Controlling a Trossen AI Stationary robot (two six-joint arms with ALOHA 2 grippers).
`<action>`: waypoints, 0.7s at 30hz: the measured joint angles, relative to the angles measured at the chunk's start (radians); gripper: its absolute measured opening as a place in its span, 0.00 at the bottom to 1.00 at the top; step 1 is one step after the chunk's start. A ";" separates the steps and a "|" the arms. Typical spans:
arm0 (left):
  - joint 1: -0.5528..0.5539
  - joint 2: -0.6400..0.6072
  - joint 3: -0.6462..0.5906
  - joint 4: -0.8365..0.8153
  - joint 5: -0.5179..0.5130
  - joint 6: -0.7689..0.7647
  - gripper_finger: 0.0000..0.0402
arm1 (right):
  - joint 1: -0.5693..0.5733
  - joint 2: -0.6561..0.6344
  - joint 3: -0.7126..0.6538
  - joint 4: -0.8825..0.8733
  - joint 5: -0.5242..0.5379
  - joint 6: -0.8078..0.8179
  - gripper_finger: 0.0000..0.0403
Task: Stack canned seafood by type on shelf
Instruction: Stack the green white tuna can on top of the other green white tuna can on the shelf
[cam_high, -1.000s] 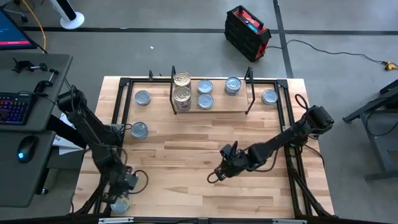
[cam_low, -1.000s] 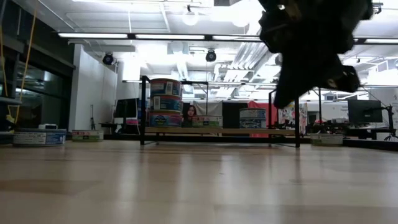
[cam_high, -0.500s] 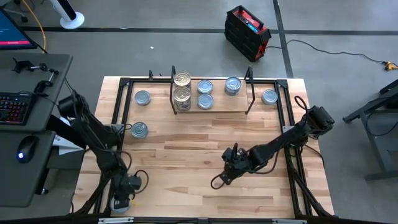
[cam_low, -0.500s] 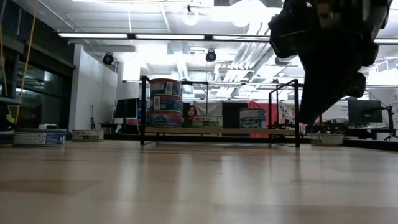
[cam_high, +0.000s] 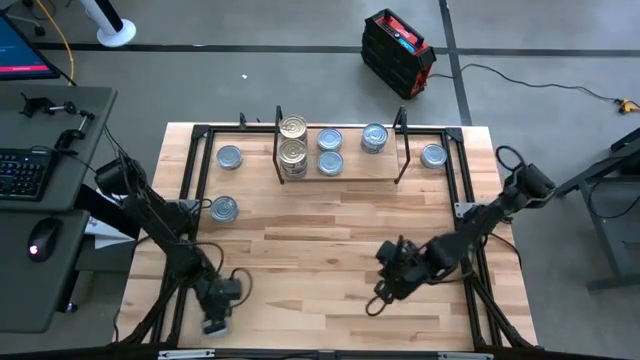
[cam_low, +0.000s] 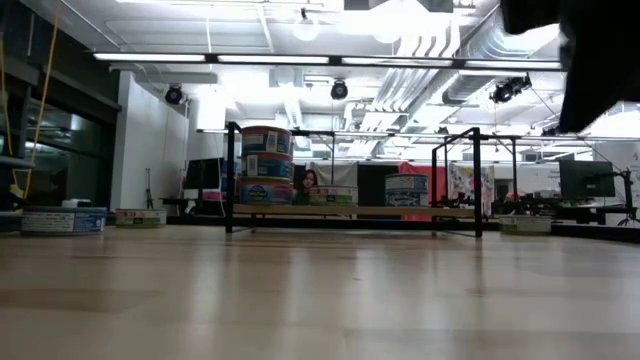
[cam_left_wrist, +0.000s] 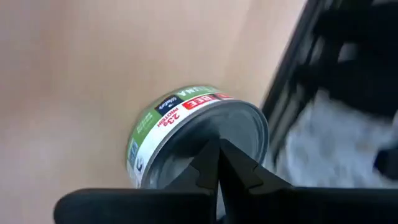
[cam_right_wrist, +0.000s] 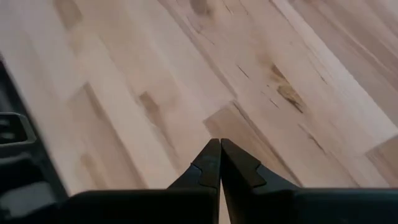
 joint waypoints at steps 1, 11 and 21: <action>0.022 -0.001 0.000 0.008 -0.048 0.026 0.00 | 0.013 -0.016 0.000 -0.008 0.018 0.023 0.00; 0.322 0.009 -0.011 0.172 -0.558 0.418 0.00 | 0.077 -0.085 0.000 -0.013 0.106 0.122 0.00; 0.636 0.034 0.054 0.393 -0.520 0.751 0.00 | 0.042 -0.084 0.000 0.088 0.239 0.062 0.00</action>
